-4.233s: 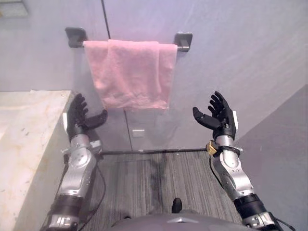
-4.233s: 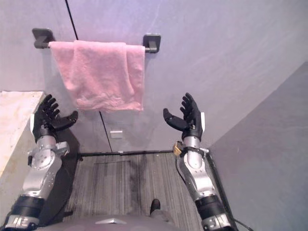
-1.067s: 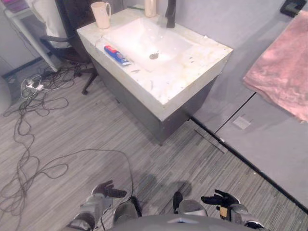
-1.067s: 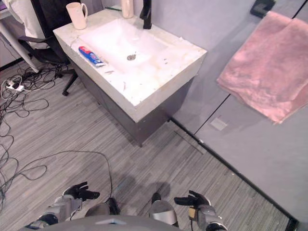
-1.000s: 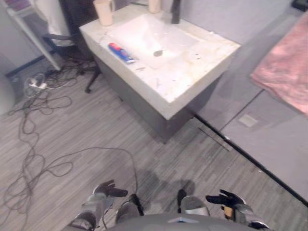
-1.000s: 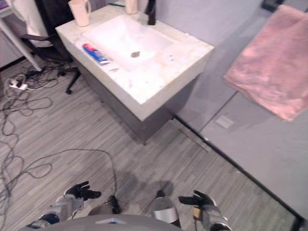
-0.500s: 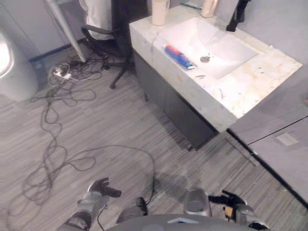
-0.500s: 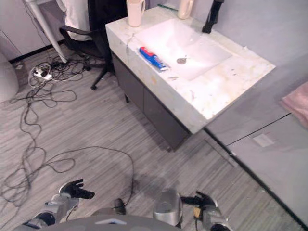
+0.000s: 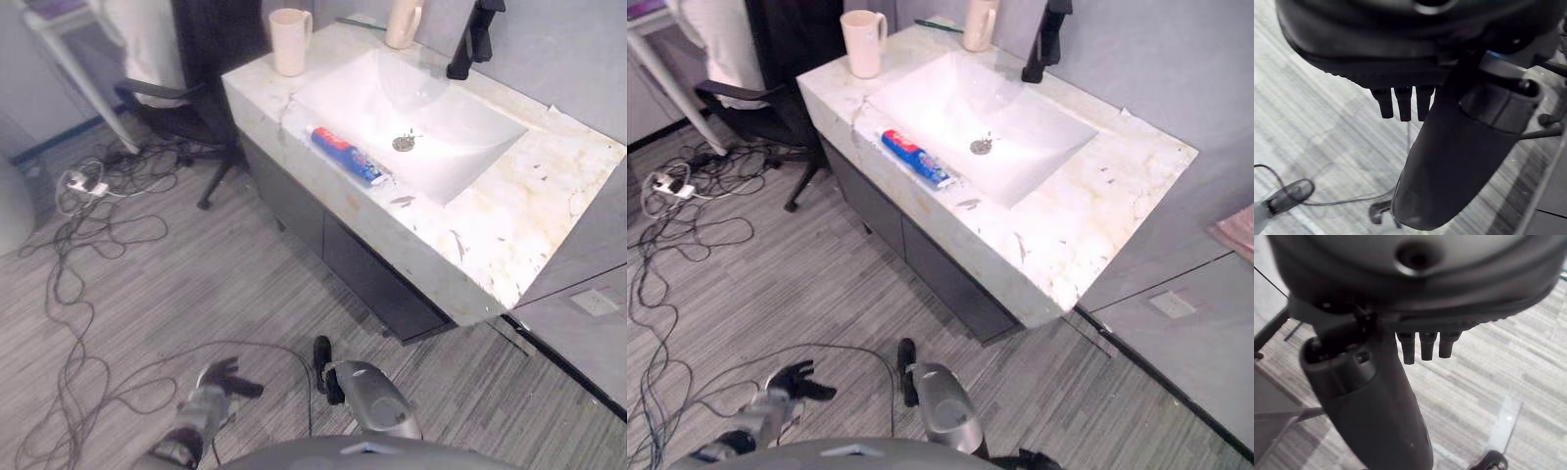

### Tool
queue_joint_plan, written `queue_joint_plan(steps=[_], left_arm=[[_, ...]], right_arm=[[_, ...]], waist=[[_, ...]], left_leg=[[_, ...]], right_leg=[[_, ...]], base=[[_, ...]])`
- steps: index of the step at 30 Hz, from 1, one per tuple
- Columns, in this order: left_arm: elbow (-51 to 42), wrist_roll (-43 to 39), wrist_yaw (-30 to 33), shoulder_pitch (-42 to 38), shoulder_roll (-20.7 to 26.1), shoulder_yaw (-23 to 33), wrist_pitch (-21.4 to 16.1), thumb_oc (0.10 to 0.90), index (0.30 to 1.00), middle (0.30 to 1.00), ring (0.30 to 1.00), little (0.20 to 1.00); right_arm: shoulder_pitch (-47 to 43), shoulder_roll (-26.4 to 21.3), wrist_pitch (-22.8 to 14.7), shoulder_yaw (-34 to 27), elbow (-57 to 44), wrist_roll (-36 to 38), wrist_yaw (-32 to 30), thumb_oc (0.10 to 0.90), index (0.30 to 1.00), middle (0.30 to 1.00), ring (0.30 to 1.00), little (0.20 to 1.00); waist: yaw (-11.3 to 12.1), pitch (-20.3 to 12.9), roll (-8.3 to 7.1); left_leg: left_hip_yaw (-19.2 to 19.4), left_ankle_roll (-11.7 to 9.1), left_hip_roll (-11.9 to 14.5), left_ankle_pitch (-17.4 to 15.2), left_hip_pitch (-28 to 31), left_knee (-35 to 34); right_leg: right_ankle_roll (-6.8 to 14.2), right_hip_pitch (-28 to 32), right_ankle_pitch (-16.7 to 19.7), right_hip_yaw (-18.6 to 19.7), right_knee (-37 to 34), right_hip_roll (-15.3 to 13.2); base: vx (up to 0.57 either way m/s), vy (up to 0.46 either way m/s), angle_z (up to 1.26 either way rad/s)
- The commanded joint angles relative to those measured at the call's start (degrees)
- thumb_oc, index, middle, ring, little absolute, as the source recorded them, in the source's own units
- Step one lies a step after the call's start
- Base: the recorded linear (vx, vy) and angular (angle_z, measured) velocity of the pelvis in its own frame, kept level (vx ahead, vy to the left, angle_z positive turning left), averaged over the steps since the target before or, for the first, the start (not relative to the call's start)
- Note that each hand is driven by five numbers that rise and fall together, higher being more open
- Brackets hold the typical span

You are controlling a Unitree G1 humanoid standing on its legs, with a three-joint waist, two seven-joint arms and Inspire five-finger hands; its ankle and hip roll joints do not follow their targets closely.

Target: Organize the bathroom.

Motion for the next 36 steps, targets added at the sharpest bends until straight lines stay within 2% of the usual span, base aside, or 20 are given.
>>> queue_joint_plan(steps=[1, 2, 3, 5, 6, 7, 8, 10, 12, 13, 17, 20, 21, 24, 27, 29, 32, 33, 35, 36], left_arm=[[-1.14, 1.65, -0.71, -3.65, 3.97, -0.09, -2.02, 0.800, 0.900, 0.900, 0.900, 0.900], [-1.14, 1.65, -0.71, -3.65, 3.97, -0.09, -2.02, 0.800, 0.900, 0.900, 0.900, 0.900], [-1.17, 1.69, -0.09, -4.11, 3.56, -0.71, -1.77, 0.800, 0.900, 0.900, 0.900, 0.900], [-1.40, 1.76, 0.67, -4.20, 3.18, -1.04, -1.37, 0.800, 0.900, 0.900, 0.900, 0.900], [-2.08, 0.94, 2.05, -4.08, 3.23, -0.32, -1.29, 0.800, 0.900, 0.900, 0.900, 0.900], [-2.72, -1.33, 4.01, -3.22, 3.42, 0.92, -1.84, 0.800, 0.900, 0.900, 0.900, 0.900], [-3.05, -1.58, 4.61, -2.72, 3.60, 1.49, -2.25, 0.800, 0.900, 0.900, 0.900, 0.900], [-3.44, -0.69, 5.16, -2.36, 3.90, 1.48, -2.92, 0.800, 0.900, 0.900, 0.900, 0.900], [-3.83, -1.06, 5.31, -1.80, 4.55, 1.38, -3.49, 0.800, 0.900, 0.900, 0.900, 0.900], [-3.56, -0.31, 4.67, -0.90, 4.96, 1.55, -4.63, 0.800, 0.900, 0.900, 0.900, 0.900], [-3.10, -0.93, 5.30, 0.95, 5.20, 2.01, -5.41, 0.800, 0.900, 0.900, 0.900, 0.900], [-2.38, -1.31, 5.74, 1.48, 5.35, 2.47, -4.85, 0.800, 0.900, 0.900, 0.900, 0.900], [-1.19, -2.04, 5.51, 1.46, 5.33, 2.36, -4.37, 0.800, 0.900, 0.900, 0.900, 0.900], [1.39, -2.06, 4.51, 0.61, 4.94, 0.83, -4.40, 0.800, 0.900, 0.900, 0.900, 0.900], [3.97, -2.62, 3.73, 0.02, 4.34, 0.16, -4.96, 0.800, 0.900, 0.900, 0.900, 0.900], [4.32, -2.37, 3.87, 0.26, 4.10, 0.45, -5.16, 0.800, 0.900, 0.900, 0.900, 0.900], [4.26, -1.74, 5.25, 2.22, 3.54, 2.64, -5.56, 0.800, 0.900, 0.900, 0.900, 0.900], [3.94, -1.24, 5.74, 3.17, 3.34, 3.89, -5.92, 0.800, 0.900, 0.900, 0.900, 0.900], [3.63, -1.12, 6.15, 3.60, 3.43, 4.50, -6.22, 0.800, 0.900, 0.900, 0.900, 0.900], [2.97, -1.55, 6.64, 3.51, 3.59, 5.10, -5.70, 0.800, 0.900, 0.900, 0.900, 0.900]], right_arm=[[-0.45, -3.76, -0.44, 0.85, -1.07, 0.44, 0.67, 0.800, 0.900, 0.900, 0.900, 0.900], [-0.45, -3.76, -0.44, 0.85, -1.07, 0.44, 0.67, 0.800, 0.900, 0.900, 0.900, 0.900], [-0.31, -3.98, -0.80, 0.86, -1.42, 2.24, 0.14, 0.800, 0.900, 0.900, 0.900, 0.900], [-0.78, -4.33, -0.96, 1.01, -1.81, 3.77, -0.27, 0.800, 0.900, 0.900, 0.900, 0.900], [-1.50, -4.51, -1.03, 0.99, -2.03, 2.10, 0.22, 0.800, 0.900, 0.900, 0.900, 0.900], [-2.23, -4.06, -2.06, 1.07, -1.46, -0.55, 0.31, 0.800, 0.900, 0.900, 0.900, 0.900], [-2.49, -3.94, -2.88, 0.98, -1.15, -1.57, 0.44, 0.800, 0.900, 0.900, 0.900, 0.900], [-2.58, -3.74, -3.26, 1.02, -0.94, -0.91, 0.19, 0.800, 0.900, 0.900, 0.900, 0.900], [-2.68, -3.53, -3.92, 1.27, -0.46, 0.41, -0.27, 0.800, 0.900, 0.900, 0.900, 0.900], [-2.53, -3.51, -4.58, 1.02, 0.03, 1.60, -0.18, 0.800, 0.900, 0.900, 0.900, 0.900], [-2.83, -3.62, -5.58, 0.69, 0.93, 1.57, 0.66, 0.800, 0.900, 0.900, 0.900, 0.900], [-3.61, -3.74, -5.98, 0.65, 0.96, 2.18, 0.31, 0.800, 0.900, 0.900, 0.900, 0.900], [-4.11, -3.75, -6.13, 0.50, 0.46, 0.01, 0.05, 0.800, 0.900, 0.900, 0.900, 0.900], [-3.56, -3.11, -6.92, 0.40, -0.37, -0.06, -0.64, 0.800, 0.900, 0.900, 0.900, 0.900], [-2.46, -2.34, -9.21, 0.65, -0.52, -2.62, 0.26, 0.800, 0.900, 0.900, 0.900, 0.900], [-2.38, -2.09, -9.80, 0.70, -0.64, -2.55, 0.41, 0.800, 0.900, 0.900, 0.900, 0.900], [-3.07, -1.32, -12.26, 1.16, -2.08, -5.68, 2.64, 0.800, 0.900, 0.900, 0.900, 0.900], [-3.70, -0.95, -13.09, 1.81, -2.77, -6.55, 3.47, 0.800, 0.900, 0.900, 0.900, 0.900], [-4.05, -0.65, -13.69, 2.37, -3.37, -5.08, 4.10, 0.800, 0.900, 0.900, 0.900, 0.900], [-4.21, -0.39, -13.81, 2.75, -4.34, -3.04, 5.24, 0.800, 0.900, 0.900, 0.900, 0.900]], waist=[[-2.87, -3.08, -1.05], [-2.87, -3.08, -1.05], [-2.34, -3.19, -1.94], [-1.55, -3.32, -3.51], [-0.12, -3.02, -4.31], [1.17, -2.71, -4.64], [1.80, -2.24, -4.42], [2.25, -2.11, -4.16], [2.85, -2.18, -3.38], [3.39, -2.08, -2.58], [4.00, -2.47, -1.38], [4.28, -2.14, -0.73], [3.33, -1.92, 0.08], [1.37, -1.96, 1.17], [0.50, -2.10, 1.43], [0.73, -2.07, 1.36], [3.84, -1.86, 0.04], [5.35, -2.07, -0.23], [6.35, -2.23, 0.06], [7.86, -2.62, 0.41]], left_leg=[[-1.37, -6.24, -7.33, 13.69, -10.08, 19.43], [-1.37, -6.24, -7.33, 13.69, -10.08, 19.43], [-2.37, -8.37, -7.81, 19.31, -15.91, 29.84], [-0.89, -7.27, -6.74, 18.64, -21.88, 36.80], [0.51, -4.72, -3.33, 15.05, -26.45, 38.34], [0.86, -1.71, -0.63, 11.20, -26.33, 33.20], [0.03, -0.64, 0.51, 9.53, -25.15, 29.23], [-1.93, -0.26, 0.99, 9.37, -24.38, 25.44], [-6.41, -0.77, 2.31, 9.23, -21.37, 17.58], [-10.93, -1.67, 4.27, 8.90, -18.49, 12.19], [-17.61, -2.76, 6.58, 7.73, -15.03, 7.82], [-20.53, -2.82, 5.93, 5.06, -13.45, 6.66], [-18.69, -2.03, 3.95, 2.66, -12.68, 6.62], [-13.63, -0.78, 2.30, 2.11, -12.48, 5.40], [-9.38, -0.15, 0.83, 2.22, -12.37, 3.21], [-8.08, -0.06, 0.56, 2.45, -12.11, 2.30], [-1.26, 0.08, -0.52, 2.38, -11.50, 0.94], [1.15, 0.54, -0.53, 3.06, -11.97, 0.30], [2.33, 1.14, -0.18, 4.11, -12.65, -0.56], [2.96, 1.51, 0.44, 5.74, -13.97, -1.17]], right_leg=[[4.47, 4.20, 3.52, 4.53, -7.07, -1.82], [4.47, 4.20, 3.52, 4.53, -7.07, -1.82], [3.57, 7.18, 2.40, 6.31, -7.52, -2.43], [3.08, 9.14, 1.28, 7.33, -7.50, -3.69], [2.74, 10.66, -0.37, 8.20, -6.71, -4.19], [3.07, 11.59, -1.60, 10.09, -6.36, -4.26], [3.39, 11.59, -2.17, 11.71, -5.63, -3.92], [3.71, 11.09, -2.93, 13.07, -4.46, -3.71], [4.55, 10.40, -4.15, 15.46, -3.00, -3.38], [5.51, 10.58, -5.39, 17.88, -1.88, -3.47], [7.23, 9.85, -6.16, 22.11, -0.36, -5.26], [8.50, 8.79, -6.17, 24.60, 0.74, -6.60], [10.23, 6.71, -5.30, 25.81, 1.77, -8.99], [12.12, 4.59, -3.18, 25.67, 1.90, -11.49], [13.06, 2.82, 1.98, 24.51, 0.98, -14.07], [13.08, 2.75, 2.74, 23.46, 0.14, -14.64], [13.08, 3.57, 3.80, 11.75, -3.69, -17.23], [12.68, 3.60, 2.19, 7.93, -2.55, -16.68], [11.96, 3.95, -1.10, 6.55, 0.06, -14.31], [10.63, 5.60, -4.64, 4.82, 2.91, -11.82]], base=[[0.08, -0.009, 0.37], [0.27, -0.002, 0.62], [0.26, 0.001, 0.38], [0.30, 0.025, -0.21], [0.38, 0.215, -1.11], [0.42, 0.344, -1.69], [0.30, 0.326, -2.18], [0.18, 0.242, -2.26], [0.26, 0.382, -1.52], [0.27, 0.410, -1.49], [0.18, 0.372, -1.21], [0.07, 0.486, -1.29], [-0.04, 0.577, -1.46], [-0.09, 0.566, -1.00], [-0.13, 0.400, -0.51], [-0.15, 0.252, -0.44], [-0.29, 0.204, -0.96], [-0.36, 0.146, -1.57], [-0.36, 0.082, -1.16], [-0.37, 0.009, -0.42]])
